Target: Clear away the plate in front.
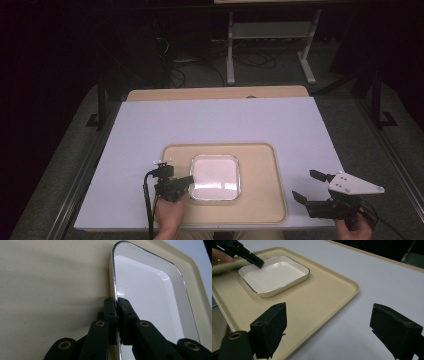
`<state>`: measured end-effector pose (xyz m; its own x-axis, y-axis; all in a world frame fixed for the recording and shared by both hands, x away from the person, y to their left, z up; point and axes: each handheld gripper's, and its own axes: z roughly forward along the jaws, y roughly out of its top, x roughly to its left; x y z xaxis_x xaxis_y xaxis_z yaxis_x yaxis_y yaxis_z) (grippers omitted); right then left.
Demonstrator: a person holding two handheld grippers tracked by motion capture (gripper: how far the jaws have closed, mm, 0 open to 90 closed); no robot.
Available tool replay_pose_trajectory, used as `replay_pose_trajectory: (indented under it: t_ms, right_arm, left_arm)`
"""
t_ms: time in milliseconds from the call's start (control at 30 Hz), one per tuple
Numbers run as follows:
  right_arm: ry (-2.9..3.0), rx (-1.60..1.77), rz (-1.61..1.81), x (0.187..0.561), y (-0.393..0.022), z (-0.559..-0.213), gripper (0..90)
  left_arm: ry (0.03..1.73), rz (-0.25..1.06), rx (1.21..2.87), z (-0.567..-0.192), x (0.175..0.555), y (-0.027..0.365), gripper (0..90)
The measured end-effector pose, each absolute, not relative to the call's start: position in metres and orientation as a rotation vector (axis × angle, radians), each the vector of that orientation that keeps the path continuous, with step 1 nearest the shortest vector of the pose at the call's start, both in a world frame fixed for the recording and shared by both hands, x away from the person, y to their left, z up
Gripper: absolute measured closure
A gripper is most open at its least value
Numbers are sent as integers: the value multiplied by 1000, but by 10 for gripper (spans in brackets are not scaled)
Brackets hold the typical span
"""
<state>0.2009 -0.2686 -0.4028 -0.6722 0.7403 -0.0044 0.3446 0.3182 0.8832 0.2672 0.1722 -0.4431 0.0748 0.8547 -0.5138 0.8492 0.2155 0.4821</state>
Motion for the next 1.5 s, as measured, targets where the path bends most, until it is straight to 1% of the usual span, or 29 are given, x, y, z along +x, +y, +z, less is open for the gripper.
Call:
replay_pose_trajectory:
  t_ms: [33,133,267,633,967,1000,1500]
  right_arm:
    - [2180,962,1308,201,-269,-403,130]
    - [2180,962,1307,201,-269,-403,130]
    - [2182,960,1306,201,-269,-403,130]
    - [2187,958,1302,201,-268,-403,130]
    - [2189,959,1300,201,-269,-403,130]
    - [2189,958,1298,201,-269,-403,130]
    - [2183,972,1285,200,-268,-403,130]
  left_arm:
    - [1736,2,1594,-443,267,172,846]
    - [1724,-6,1600,-443,266,173,797]
    - [1715,-8,1603,-442,263,172,771]
    - [1697,-21,1624,-443,257,173,764]
    - [1657,30,1667,-439,256,174,719]
    - [1644,51,1678,-437,256,173,699]
    - [1556,116,1714,-427,248,183,597]
